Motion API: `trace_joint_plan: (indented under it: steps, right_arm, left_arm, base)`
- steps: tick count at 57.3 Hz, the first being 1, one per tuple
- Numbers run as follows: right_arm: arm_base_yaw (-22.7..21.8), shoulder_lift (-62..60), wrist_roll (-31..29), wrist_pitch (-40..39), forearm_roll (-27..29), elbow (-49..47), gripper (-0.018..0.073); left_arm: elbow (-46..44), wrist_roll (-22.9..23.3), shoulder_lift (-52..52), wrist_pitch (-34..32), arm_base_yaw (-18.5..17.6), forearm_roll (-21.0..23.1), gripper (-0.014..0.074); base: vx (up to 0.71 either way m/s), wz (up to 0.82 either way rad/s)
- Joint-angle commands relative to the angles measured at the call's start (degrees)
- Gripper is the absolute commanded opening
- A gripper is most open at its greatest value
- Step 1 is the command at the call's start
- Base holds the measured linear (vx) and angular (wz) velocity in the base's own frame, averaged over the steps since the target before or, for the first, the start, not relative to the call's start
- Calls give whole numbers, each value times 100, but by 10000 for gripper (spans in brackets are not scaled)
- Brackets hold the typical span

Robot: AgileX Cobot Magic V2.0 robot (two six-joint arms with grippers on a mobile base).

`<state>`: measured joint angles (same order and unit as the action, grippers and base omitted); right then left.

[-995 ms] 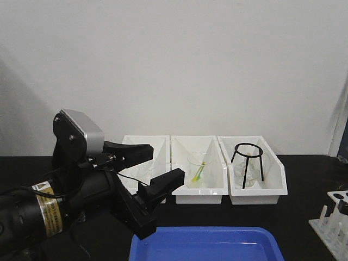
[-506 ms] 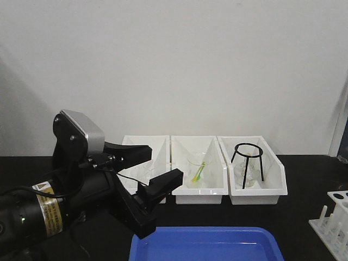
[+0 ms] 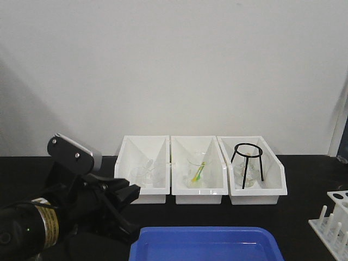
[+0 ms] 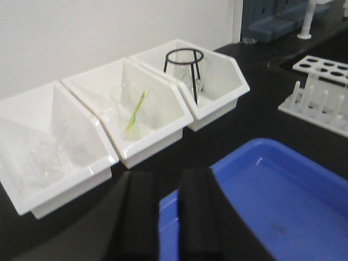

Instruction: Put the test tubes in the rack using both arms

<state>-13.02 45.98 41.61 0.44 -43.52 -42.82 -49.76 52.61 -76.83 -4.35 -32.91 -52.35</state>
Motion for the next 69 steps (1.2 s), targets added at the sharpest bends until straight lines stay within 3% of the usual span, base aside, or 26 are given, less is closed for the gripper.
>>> trace_joint_plan:
  steps: [1,12,49,53,56,59,63,69]
  right_arm:
    - [373,-306,331,-44,-634,-152,-12]
    - [967,-650,355,-5,-751,-152,-8]
    - [951,-704,371,16,-733,-152,-7]
    - [951,-704,371,16,-733,-152,-7]
    - [951,-704,371,16,-733,-152,-7]
    - [951,-704,371,16,-733,-152,-7]
    - [951,-704,371,16,-733,-152,-7]
    - [951,-704,371,16,-733,-152,-7]
  left_arm:
    - [63,133,229,-194,-142,90,-24]
    - [464,173,314,-257,-387,90,-22]
    - [464,215,310,-190,-392,99,-20]
    - [458,118,332,-136,-354,384,-20]
    - [452,-238,381,-9,-304,912,-20]
    - [452,-991,472,190,-201,1910,-20]
    - [458,-2541,662,396,-1,3467,-20]
    - [473,-4762,1042,515,260,4876,-20]
  base:
    - [0,0]
    - [0,0]
    - [0,0]
    - [0,0]
    - [0,0]
    - [0,0]
    - [0,0]
    - [0,0]
